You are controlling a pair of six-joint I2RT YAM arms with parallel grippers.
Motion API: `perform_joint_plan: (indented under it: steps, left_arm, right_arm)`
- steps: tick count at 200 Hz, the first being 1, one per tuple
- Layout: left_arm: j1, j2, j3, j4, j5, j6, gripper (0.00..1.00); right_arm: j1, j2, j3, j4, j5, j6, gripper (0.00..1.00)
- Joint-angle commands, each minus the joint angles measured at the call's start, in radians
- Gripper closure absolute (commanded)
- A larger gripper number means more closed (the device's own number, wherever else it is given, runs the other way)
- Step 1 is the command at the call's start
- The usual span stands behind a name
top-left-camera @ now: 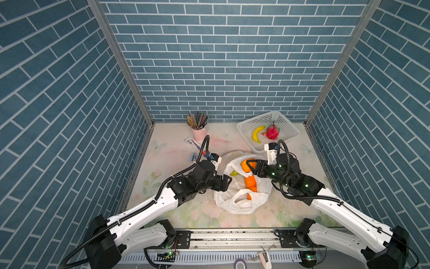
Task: Untie the knot of the plastic bag and take out the fruit
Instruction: Pick up the fruit from the plastic bag, then place the fruit in the basket.
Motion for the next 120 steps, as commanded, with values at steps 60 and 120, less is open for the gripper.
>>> perform_joint_plan:
  steps: [60, 120]
  left_arm:
    - [0.013, 0.03, 0.186, 0.085, -0.007, 0.097, 0.12]
    - [0.021, 0.076, 0.291, 0.061, -0.005, 0.158, 0.12]
  right_arm:
    - [-0.317, 0.188, 0.201, 0.083, -0.155, -0.09, 0.52]
    - [-0.498, 0.492, 0.366, 0.109, -0.261, -0.117, 0.52]
